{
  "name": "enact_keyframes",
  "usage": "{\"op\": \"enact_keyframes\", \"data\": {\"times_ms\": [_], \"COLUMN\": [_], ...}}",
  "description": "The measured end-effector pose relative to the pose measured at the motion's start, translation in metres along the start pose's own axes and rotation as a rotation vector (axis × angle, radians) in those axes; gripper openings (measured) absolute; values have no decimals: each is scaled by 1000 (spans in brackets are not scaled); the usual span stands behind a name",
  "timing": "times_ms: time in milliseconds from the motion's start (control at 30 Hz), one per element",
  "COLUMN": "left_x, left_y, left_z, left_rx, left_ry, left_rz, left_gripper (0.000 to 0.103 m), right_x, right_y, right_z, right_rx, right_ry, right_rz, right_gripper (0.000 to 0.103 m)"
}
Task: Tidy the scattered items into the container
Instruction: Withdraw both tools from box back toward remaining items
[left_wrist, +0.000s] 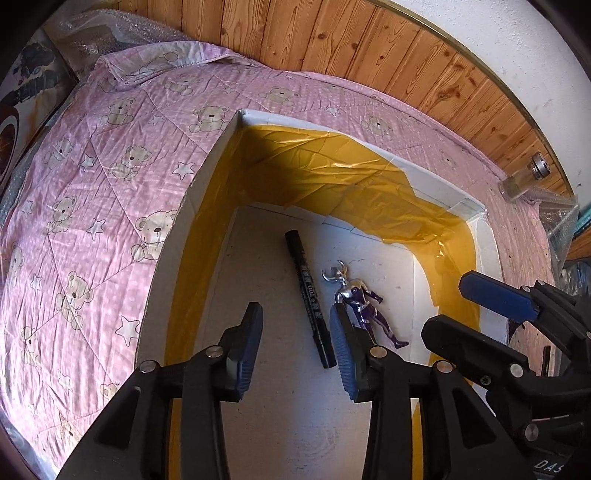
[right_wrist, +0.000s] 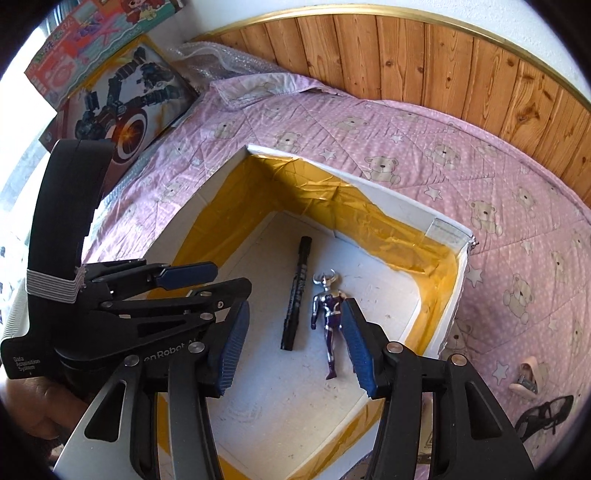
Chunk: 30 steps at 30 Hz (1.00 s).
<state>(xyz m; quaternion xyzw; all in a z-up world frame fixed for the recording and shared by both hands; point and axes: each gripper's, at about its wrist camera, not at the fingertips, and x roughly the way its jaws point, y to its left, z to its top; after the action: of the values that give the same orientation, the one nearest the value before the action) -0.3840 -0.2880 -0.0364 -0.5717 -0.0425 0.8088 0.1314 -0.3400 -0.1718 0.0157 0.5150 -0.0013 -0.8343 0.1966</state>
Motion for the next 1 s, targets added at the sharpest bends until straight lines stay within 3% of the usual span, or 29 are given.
{"op": "enact_keyframes", "data": {"times_ms": [567,1000], "left_x": [-54,-86], "left_y": [-20,-33], "left_z": [-47,-87], "left_rx": [52,80], "left_ry": [-58,-78], "left_rz": [62,64], "left_gripper": [44,44], "right_x": [-49,-81], "right_y": [19,29], "right_z": [-43,-77], "right_rx": [-18,-23], "right_ry": [-58,-93], "right_rz": [18,27], "right_gripper": [55,55]}}
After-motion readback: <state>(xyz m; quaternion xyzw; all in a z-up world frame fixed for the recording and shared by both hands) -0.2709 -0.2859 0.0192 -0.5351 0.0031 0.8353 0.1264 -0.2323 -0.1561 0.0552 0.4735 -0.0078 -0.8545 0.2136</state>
